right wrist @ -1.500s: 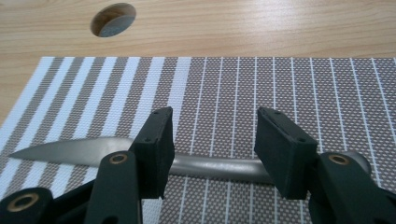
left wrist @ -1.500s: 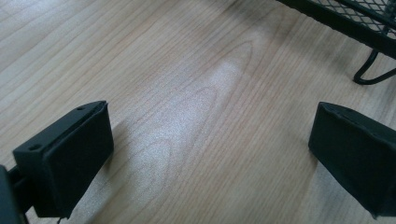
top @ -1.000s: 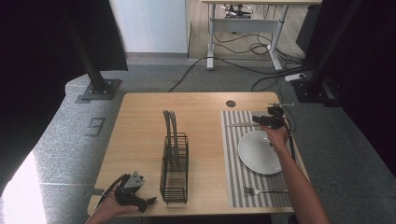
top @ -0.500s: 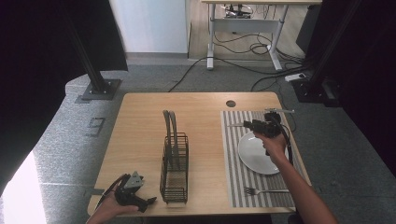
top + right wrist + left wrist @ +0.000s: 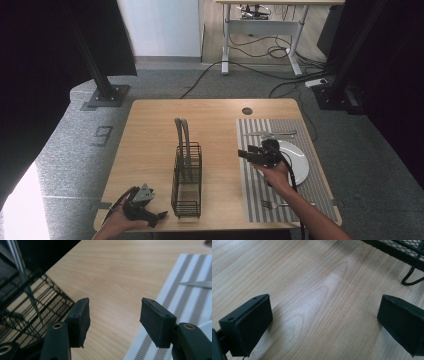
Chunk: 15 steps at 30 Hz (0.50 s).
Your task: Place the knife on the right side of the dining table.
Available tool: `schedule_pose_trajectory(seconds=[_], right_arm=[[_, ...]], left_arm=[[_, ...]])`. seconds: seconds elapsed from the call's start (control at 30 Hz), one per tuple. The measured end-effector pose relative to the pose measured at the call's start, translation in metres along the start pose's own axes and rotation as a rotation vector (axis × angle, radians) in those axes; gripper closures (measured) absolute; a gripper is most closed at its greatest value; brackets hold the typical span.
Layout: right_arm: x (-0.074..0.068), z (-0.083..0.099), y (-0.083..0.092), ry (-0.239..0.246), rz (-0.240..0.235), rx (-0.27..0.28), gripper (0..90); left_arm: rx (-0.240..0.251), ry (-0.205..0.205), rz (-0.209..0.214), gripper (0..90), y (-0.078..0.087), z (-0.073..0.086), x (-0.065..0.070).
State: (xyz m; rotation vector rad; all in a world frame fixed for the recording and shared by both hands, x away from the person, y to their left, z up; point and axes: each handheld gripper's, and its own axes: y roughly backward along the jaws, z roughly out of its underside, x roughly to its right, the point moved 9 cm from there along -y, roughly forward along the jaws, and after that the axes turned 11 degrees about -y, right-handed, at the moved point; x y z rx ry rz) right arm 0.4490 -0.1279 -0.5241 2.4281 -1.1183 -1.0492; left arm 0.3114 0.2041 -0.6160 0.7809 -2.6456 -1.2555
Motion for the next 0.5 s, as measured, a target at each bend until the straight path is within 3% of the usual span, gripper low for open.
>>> schedule_pose_trajectory(seconds=[0.2, 0.33, 0.5], right_arm=[[-0.016, 0.029, -0.015, 0.060, -0.009, -0.045, 40.4], [-0.021, 0.031, -0.017, 0.073, -0.018, -0.041, 40.1], [-0.017, 0.030, -0.015, 0.056, -0.011, -0.031, 38.8]], left_arm=[[0.000, -0.001, 0.001, 0.0, 0.000, 0.000, 0.000], [0.000, -0.003, 0.002, 0.0, 0.000, 0.000, 0.000], [0.001, -0.005, 0.003, 0.0, 0.000, 0.000, 0.000]])
